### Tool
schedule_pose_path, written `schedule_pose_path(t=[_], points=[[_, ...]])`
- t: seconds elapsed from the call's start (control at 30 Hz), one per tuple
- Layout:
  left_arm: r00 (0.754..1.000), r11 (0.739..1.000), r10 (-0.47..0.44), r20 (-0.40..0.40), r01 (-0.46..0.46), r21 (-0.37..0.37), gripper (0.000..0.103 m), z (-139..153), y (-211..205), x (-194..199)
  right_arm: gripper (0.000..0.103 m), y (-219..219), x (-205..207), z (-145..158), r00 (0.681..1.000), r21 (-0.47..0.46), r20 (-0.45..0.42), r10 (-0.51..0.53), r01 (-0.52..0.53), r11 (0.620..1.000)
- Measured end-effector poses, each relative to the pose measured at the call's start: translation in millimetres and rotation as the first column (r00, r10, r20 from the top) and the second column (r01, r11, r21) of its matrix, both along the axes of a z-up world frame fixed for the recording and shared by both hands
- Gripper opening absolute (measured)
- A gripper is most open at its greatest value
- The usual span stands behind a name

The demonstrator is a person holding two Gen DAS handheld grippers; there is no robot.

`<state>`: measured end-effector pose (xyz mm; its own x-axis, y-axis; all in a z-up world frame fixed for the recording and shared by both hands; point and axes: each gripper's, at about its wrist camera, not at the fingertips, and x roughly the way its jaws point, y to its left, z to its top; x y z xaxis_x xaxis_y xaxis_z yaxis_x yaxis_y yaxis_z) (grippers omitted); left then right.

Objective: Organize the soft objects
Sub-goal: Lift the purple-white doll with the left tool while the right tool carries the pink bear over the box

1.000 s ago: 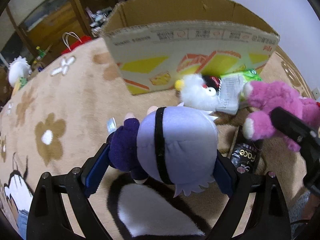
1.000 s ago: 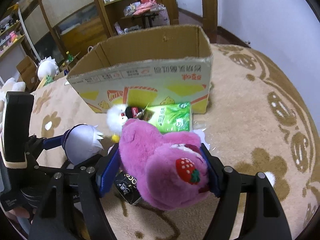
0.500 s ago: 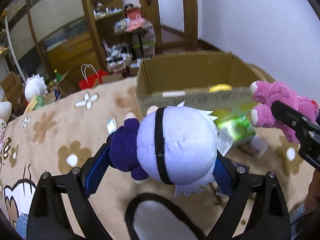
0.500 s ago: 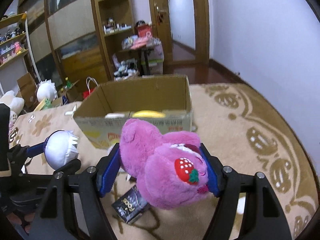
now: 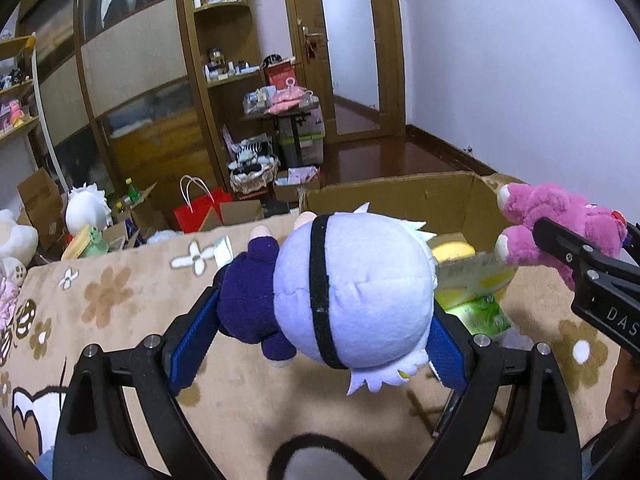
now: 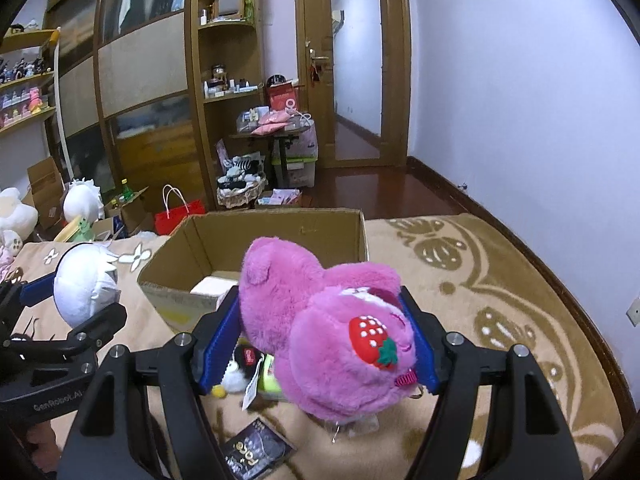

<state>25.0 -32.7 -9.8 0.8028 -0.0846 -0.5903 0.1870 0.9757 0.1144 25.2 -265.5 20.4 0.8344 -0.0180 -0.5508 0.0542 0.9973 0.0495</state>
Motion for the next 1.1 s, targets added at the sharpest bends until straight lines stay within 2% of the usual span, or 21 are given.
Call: schedule_pose_path(t=[0.2,0.43,0.57,0.83,1.1], points=[[1.0,1.0,-0.001,0.028,0.001,-0.015,0.092,12.2,-0.1,11.0,0.077,3.1,8.4,10.3,0.999,-0.058,0.035,0.014,-0.012,0.998],[0.998,1.0,-0.008,0.069,0.008,0.01,0.092,23.5,-5.8,30.0,0.077,3.3,18.5,18.4,0.997,-0.126,0.078,0.027,-0.017,0.992],[0.996,0.999,-0.018,0.089,0.015,0.035,0.092,27.9,-9.4,41.7,0.077,-0.4,25.9,20.7,0.995,-0.123,0.093,0.028,-0.017,0.992],[0.997,1.0,-0.015,0.069,0.014,0.019,0.092,24.4,-7.8,57.3,0.077,-6.6,42.5,16.7,0.993,-0.1,0.114,0.037,-0.026,0.995],[0.999,1.0,-0.01,0.036,0.01,0.003,0.092,9.2,-6.8,76.0,0.077,-7.5,57.7,0.4,0.996,-0.088,0.083,0.036,-0.029,0.996]])
